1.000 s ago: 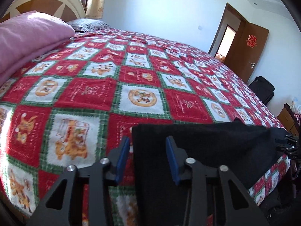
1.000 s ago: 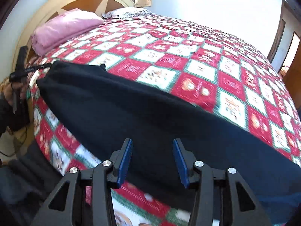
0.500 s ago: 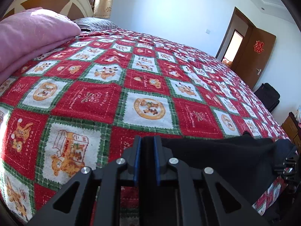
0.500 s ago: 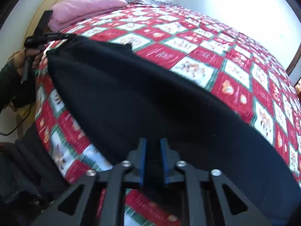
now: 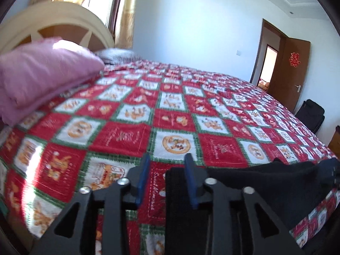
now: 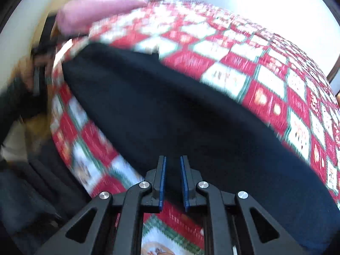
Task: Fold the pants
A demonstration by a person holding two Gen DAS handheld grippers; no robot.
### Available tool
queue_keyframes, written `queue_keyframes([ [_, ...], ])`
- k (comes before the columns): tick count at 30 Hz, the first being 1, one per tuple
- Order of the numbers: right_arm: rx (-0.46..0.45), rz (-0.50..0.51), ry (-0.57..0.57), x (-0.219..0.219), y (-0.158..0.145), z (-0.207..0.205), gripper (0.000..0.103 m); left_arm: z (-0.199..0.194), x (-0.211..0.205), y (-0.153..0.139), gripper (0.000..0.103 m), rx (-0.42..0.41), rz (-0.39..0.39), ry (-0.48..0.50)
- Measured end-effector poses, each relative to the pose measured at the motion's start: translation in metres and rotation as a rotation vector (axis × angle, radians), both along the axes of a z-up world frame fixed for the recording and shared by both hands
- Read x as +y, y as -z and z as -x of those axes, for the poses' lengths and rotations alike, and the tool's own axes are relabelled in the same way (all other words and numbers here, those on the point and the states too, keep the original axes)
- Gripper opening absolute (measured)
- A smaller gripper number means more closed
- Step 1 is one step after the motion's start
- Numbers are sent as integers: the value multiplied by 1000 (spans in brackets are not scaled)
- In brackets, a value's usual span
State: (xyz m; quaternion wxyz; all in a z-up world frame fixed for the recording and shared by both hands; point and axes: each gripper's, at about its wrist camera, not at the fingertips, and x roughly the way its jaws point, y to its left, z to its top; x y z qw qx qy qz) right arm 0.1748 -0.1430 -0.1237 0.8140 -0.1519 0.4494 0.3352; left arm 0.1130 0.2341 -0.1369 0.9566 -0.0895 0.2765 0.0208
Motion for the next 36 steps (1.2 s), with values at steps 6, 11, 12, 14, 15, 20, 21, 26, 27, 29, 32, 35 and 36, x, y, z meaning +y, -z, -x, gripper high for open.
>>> queue_keyframes([
  [6, 136, -255, 103, 32, -21, -63, 57, 21, -37, -6, 64, -44, -9, 97],
  [11, 278, -346, 222, 76, 1, -119, 57, 14, -66, 20, 64, 1, -27, 169],
  [12, 303, -356, 232, 80, 5, -126, 57, 15, -69, 25, 64, 10, -30, 180],
  [14, 398, -375, 253, 95, 24, -142, 57, 14, -73, 33, 64, 23, -52, 184],
  [15, 432, -370, 258, 100, 32, -146, 57, 18, -75, 36, 64, 24, -55, 187],
  [20, 452, -309, 256, 123, 53, -146, 18, 16, -64, 45, 64, 33, -25, 171],
  [21, 440, -313, 250, 125, 50, -144, 7, 17, -63, 46, 64, 31, -18, 170],
  [26, 301, -326, 243, 126, 18, -135, 5, 17, -66, 49, 71, 24, -58, 153],
  [27, 280, -313, 260, 126, 17, -138, 4, 16, -67, 51, 71, 28, -75, 150],
  [29, 256, -267, 299, 127, 24, -145, 4, 16, -73, 55, 71, 16, -134, 140],
  [32, 245, -214, 328, 131, 47, -153, 4, 16, -76, 58, 72, 11, -191, 140],
  [35, 215, -201, 312, 137, 54, -151, 4, 18, -75, 58, 72, 8, -194, 141],
  [36, 206, -202, 296, 137, 52, -149, 5, 19, -73, 57, 72, 9, -181, 141],
])
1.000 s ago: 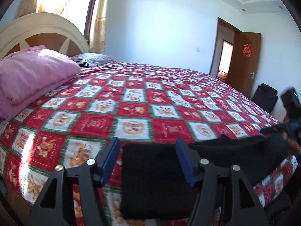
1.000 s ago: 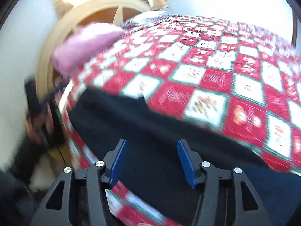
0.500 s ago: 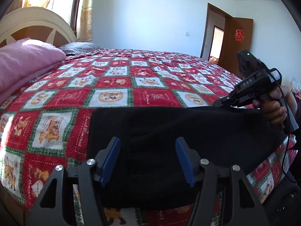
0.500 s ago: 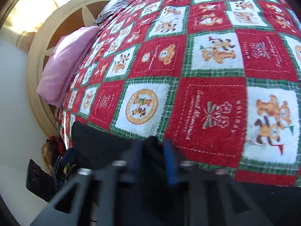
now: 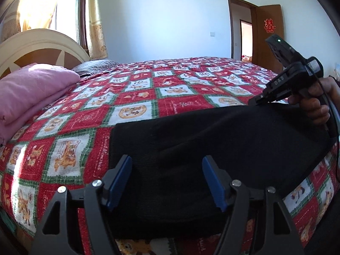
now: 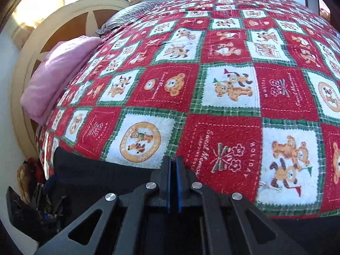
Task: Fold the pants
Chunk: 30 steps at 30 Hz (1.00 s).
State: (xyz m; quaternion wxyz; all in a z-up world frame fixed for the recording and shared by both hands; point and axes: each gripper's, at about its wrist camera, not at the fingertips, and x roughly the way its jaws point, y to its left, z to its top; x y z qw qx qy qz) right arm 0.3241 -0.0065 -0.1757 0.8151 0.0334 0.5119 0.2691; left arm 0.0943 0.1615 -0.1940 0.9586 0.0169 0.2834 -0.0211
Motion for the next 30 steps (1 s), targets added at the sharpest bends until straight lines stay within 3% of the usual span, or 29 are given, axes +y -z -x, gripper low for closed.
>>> queue_keyframes([
  [2, 5, -20, -15, -7, -6, 6, 10, 2, 3, -4, 72, 3, 31, -5],
  [5, 2, -44, 20, -36, -16, 18, 63, 7, 0, -16, 72, -14, 55, 0],
  [7, -7, -77, 45, -66, -26, 29, 63, 9, -10, -27, 72, -32, 43, 21],
  [13, -86, -26, 221, -191, -62, 72, 63, 8, -61, -52, 79, -48, 45, 182],
  [16, -118, 0, 373, -272, -83, 97, 63, -2, -91, -54, 79, -23, 72, 273],
  [21, -160, 68, 653, -409, -117, 142, 60, -13, -157, -62, 79, -16, 44, 429],
  [28, -173, 73, 927, -523, -132, 183, 55, -19, -243, -59, 78, 55, 39, 645],
  [30, -178, 74, 972, -539, -131, 189, 55, -18, -260, -55, 67, 77, 31, 683],
])
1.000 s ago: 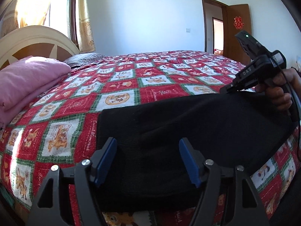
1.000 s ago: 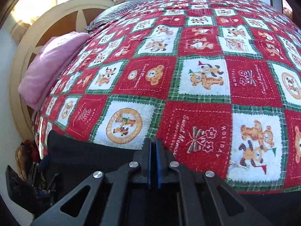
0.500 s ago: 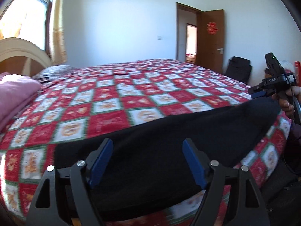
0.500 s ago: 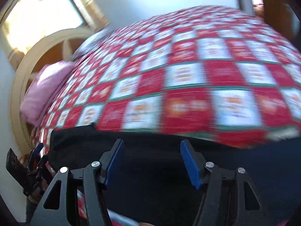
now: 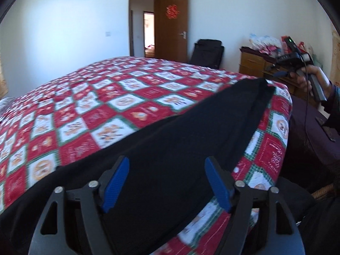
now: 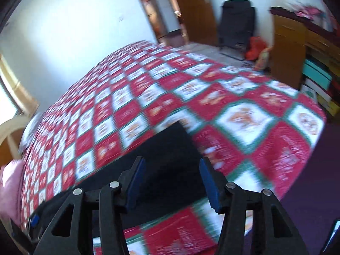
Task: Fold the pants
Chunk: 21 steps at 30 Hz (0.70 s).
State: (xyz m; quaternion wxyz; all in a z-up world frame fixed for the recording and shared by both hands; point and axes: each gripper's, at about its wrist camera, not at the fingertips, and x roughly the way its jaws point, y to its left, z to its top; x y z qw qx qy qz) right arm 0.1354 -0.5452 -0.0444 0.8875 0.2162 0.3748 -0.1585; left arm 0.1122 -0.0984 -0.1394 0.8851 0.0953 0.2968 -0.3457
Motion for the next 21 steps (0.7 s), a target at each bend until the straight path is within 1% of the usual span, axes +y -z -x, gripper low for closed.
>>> queue_keyframes([
  [2, -6, -3, 54, -16, 1, 3, 55, 0, -17, 7, 61, 28, -21, 44],
  [5, -4, -46, 72, -30, 6, -3, 55, -2, -35, 19, 55, 46, -61, 72],
  [7, 7, -52, 72, -35, 9, -10, 55, -2, -44, 25, 55, 59, -83, 81],
  [10, 36, -59, 41, -34, 18, -23, 55, 1, -52, 31, 54, 51, -128, 80],
  [12, 63, -67, 4, -30, 26, -33, 55, 3, -56, 33, 40, 55, -147, 92],
  [13, 94, -69, -18, -27, 32, -41, 55, 4, -58, 33, 38, 45, -166, 89],
  [14, 106, -69, -20, -25, 36, -45, 54, 5, -60, 33, 31, 33, -181, 87],
  [15, 120, -56, -20, -23, 40, -49, 33, 6, -61, 31, 14, 31, -188, 97],
  [16, 135, -37, -30, -21, 42, -53, 19, 6, -62, 29, 8, 40, -186, 101],
  [17, 139, -13, -40, -18, 42, -58, 10, 5, -61, 27, 8, 42, -182, 95],
  [19, 135, 8, -61, -12, 38, -65, 6, 4, -56, 20, 5, 36, -154, 87],
  [21, 109, 36, -88, -5, 26, -72, 5, 1, -49, 12, 5, 38, -116, 73],
])
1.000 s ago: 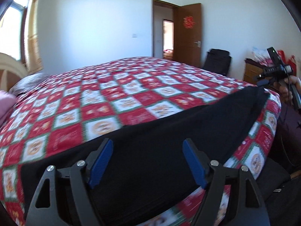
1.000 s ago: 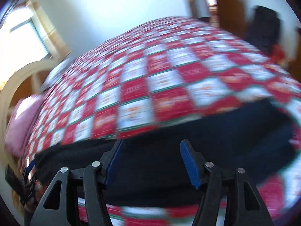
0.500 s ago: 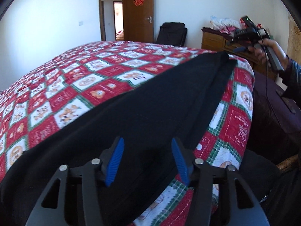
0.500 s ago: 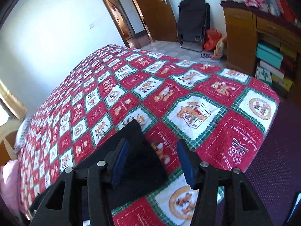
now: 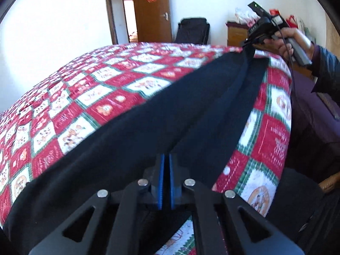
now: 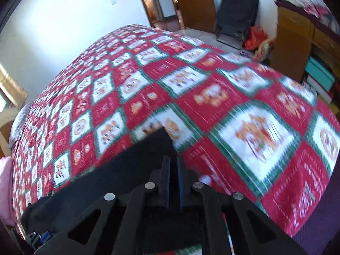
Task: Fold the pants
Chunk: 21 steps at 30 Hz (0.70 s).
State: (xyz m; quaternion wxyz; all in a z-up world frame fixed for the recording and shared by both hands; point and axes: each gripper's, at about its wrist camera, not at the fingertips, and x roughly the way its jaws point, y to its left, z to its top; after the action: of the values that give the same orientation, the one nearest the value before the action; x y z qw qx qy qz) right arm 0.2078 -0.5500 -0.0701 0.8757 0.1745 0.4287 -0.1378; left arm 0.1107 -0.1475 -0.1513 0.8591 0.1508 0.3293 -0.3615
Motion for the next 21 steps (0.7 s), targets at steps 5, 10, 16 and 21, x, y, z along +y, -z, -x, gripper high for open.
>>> queue_keyframes([
  [5, -140, 57, -89, 21, -50, -8, 5, -5, 19, -15, 4, 18, 91, -30],
  [10, -228, 101, -151, 29, -69, 20, 4, 1, 18, -5, 4, 48, 120, 11],
  [16, -54, 89, -173, -4, -11, 67, 5, 14, 4, 14, 4, 80, 76, 74],
  [21, -40, 169, -61, -35, -7, 93, 28, 15, -3, 4, 9, 47, 83, 80],
])
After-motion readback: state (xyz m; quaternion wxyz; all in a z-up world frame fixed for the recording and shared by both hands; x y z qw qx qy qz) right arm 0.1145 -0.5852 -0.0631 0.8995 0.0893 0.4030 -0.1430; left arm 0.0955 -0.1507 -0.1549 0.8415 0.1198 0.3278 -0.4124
